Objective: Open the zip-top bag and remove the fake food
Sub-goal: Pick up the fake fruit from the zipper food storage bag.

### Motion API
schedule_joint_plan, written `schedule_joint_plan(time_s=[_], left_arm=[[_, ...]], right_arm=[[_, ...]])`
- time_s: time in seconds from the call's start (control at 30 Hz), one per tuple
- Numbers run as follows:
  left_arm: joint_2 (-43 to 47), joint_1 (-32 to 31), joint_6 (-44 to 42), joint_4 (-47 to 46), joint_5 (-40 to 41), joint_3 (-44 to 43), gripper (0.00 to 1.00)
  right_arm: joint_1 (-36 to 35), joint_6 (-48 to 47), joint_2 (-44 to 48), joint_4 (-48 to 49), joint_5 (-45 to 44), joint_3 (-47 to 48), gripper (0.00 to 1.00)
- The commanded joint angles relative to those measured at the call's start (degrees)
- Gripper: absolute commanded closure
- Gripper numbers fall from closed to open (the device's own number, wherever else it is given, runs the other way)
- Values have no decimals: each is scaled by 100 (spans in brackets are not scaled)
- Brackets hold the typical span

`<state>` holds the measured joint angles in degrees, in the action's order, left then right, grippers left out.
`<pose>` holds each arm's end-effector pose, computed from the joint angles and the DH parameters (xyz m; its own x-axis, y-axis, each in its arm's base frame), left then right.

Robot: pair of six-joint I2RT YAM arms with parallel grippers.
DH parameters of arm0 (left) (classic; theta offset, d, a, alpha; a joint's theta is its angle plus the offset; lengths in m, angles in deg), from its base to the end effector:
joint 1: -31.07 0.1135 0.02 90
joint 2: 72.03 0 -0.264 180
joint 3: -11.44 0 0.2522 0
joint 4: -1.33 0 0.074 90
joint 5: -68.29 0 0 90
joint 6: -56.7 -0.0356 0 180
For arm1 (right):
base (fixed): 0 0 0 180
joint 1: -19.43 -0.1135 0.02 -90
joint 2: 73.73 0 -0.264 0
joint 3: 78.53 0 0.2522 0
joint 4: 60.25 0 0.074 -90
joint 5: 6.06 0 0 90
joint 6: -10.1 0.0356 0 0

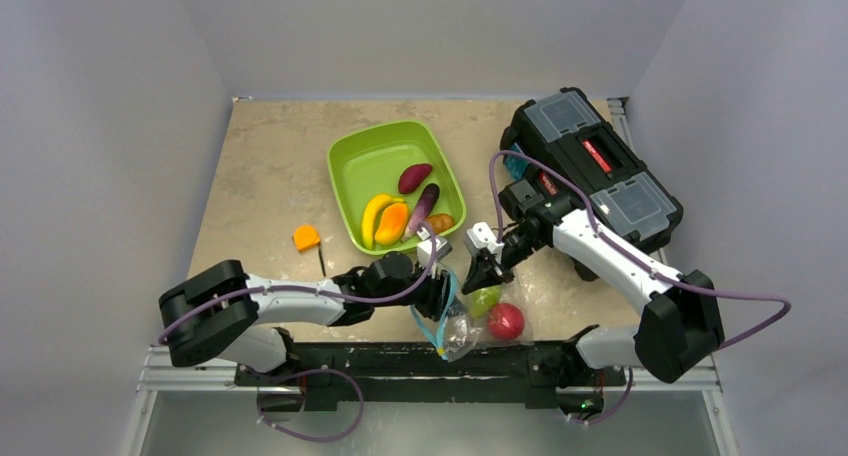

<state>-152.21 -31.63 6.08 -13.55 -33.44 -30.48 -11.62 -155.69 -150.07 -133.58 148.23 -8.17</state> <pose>0.1187 -0.2458 0.1743 -0.7470 0.0929 -0.6583 0.6232 0.4427 -0.6447 0.1763 0.1436 0.2559 0.1491 -0.4011 -0.9038 -0.9062 -0.4213 0.0375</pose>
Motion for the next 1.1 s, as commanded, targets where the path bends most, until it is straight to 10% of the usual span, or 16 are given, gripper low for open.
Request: schedule_joint_plan(time_s=[0.0,0.27,0.63,1.07], left_arm=[[-112,-15,-53,-195,47,-140,56],[-577,-15,311,-444,152,-295,55],[-727,-15,319,-42,456,-409,53],[-777,-15,189,-132,348,-464,48]], right_arm=[[29,-245,45,-445,382,391,100],[84,11,-73,-249,324,394,100],[794,95,449,-13,30,-237,59],[1312,-97,492,337,-1614,-691,63]])
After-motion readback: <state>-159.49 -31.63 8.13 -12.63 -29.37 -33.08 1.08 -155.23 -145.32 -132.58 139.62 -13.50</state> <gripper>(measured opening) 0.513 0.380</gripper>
